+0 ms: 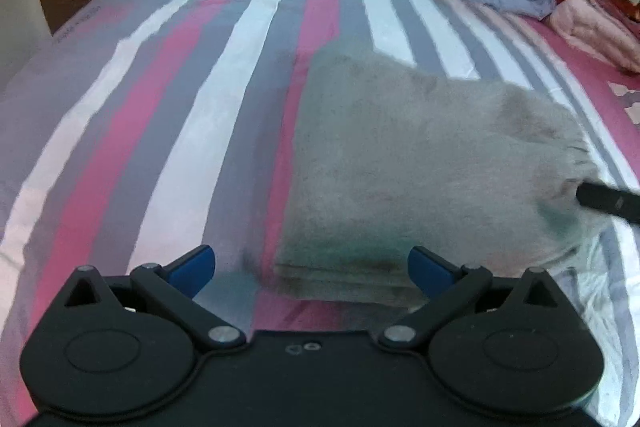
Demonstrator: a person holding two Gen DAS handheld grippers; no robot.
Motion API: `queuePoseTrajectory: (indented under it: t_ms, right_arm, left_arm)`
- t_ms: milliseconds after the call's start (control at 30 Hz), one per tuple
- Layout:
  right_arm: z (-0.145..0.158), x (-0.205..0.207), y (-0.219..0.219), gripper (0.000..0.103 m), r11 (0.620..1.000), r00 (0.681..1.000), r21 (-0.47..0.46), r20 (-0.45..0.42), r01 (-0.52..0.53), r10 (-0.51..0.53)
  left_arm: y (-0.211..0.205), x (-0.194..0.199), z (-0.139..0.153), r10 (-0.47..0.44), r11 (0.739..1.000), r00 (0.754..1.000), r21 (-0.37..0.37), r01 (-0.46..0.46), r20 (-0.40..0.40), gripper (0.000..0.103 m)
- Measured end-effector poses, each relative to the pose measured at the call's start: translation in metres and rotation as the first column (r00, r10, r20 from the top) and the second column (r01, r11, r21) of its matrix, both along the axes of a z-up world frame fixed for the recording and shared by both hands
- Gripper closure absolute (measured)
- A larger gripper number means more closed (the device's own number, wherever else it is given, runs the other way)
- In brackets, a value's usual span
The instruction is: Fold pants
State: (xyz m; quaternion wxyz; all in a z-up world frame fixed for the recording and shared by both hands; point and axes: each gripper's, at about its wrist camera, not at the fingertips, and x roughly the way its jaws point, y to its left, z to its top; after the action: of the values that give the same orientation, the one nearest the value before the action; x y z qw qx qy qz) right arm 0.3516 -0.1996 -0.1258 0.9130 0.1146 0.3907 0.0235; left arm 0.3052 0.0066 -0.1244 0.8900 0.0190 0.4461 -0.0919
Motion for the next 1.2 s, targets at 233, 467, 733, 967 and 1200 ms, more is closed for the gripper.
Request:
queuePoseTrajectory:
  t_ms: [233, 467, 733, 967, 1200]
  right_arm:
    - [0.050, -0.037, -0.001, 0.000, 0.995, 0.995, 0.095, 0.098, 0.022, -0.031]
    - [0.099, -0.090, 0.007, 0.000, 0.990, 0.982, 0.133, 0.177, 0.041, -0.064]
    - [0.159, -0.147, 0.022, 0.000, 0.996, 0.952, 0.080, 0.302, 0.032, -0.055]
    - [0.182, -0.182, 0.034, 0.000, 0.997, 0.935, 0.075, 0.352, 0.019, -0.044]
    - [0.184, -0.194, 0.041, 0.000, 0.998, 0.930, 0.055, 0.368, -0.001, -0.019]
  left_arm:
    - [0.004, -0.036, 0.048, 0.006, 0.999, 0.994, -0.032, -0.002, 0.108, 0.006]
    - [-0.003, -0.085, 0.099, -0.025, 0.998, 0.975, 0.067, 0.010, 0.223, 0.006]
    - [0.019, -0.133, 0.144, 0.050, 0.996, 0.963, -0.081, -0.030, 0.265, 0.006]
    - [0.025, -0.156, 0.163, 0.067, 0.997, 0.948, -0.045, -0.056, 0.311, 0.006]
    - [0.028, -0.163, 0.166, 0.091, 0.996, 0.947, -0.049, -0.080, 0.309, 0.006]
